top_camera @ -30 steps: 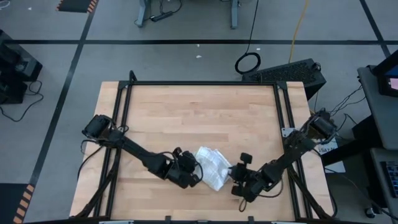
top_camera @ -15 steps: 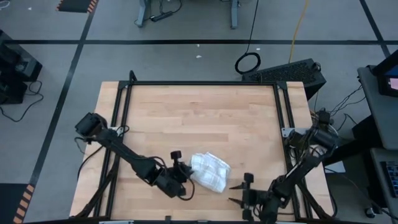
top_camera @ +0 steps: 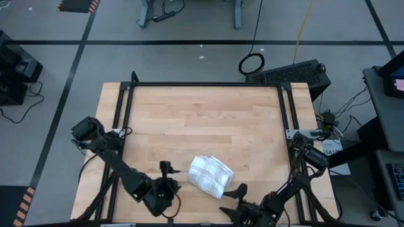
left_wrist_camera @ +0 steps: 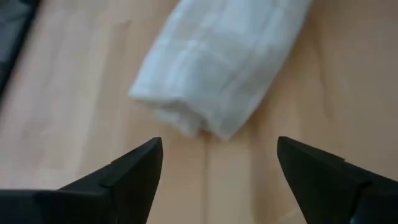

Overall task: Roll towel
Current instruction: Roll the white kitchen towel

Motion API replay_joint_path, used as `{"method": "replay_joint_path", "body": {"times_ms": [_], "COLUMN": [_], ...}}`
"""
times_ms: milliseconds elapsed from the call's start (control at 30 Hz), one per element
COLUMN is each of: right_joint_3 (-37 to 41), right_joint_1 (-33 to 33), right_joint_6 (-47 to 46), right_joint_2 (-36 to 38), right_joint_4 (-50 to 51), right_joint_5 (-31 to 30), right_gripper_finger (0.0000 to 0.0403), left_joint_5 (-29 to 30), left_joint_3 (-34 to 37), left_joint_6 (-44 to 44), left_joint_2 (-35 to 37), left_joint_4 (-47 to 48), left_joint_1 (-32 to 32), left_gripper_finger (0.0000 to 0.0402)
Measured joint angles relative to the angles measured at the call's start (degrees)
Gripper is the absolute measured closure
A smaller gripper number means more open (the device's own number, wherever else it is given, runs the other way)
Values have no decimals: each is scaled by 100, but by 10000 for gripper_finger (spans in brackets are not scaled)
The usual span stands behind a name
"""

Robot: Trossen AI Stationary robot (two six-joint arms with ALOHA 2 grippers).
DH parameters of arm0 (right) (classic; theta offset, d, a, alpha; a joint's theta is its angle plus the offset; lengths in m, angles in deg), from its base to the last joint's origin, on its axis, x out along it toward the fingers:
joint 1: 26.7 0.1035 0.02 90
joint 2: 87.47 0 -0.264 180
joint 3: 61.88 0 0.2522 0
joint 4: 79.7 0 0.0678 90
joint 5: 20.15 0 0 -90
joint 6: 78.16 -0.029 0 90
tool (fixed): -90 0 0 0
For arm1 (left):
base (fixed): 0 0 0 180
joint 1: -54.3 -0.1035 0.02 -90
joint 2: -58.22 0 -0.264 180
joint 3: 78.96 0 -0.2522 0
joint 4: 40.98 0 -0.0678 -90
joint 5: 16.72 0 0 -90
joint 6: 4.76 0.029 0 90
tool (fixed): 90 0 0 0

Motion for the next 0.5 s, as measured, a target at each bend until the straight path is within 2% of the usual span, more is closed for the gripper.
{"method": "replay_joint_path", "body": {"times_ms": [100,167,233,333,500], "right_joint_3": [-184,-312,-403,-455,-463], "right_joint_1": [124,215,298,329,83], "right_joint_6": [-389,-574,-630,-544,-260], "right_joint_2": [22,63,83,63,59], "right_joint_4": [751,1202,1410,1479,1472], "right_joint_5": [-52,-118,-239,-299,-238], "right_gripper_finger": [72,71,71,71,48], "left_joint_5": [585,1027,1293,1342,1489], "left_joint_3": [2,12,60,206,247], "left_joint_6": [-290,-231,279,1433,3118], "left_joint_2": [83,67,-46,-349,-908], "left_joint_4": [379,77,-416,-1183,-1581], "left_joint_1": [233,417,540,571,427], "left_gripper_finger": [81,83,83,83,61]}}
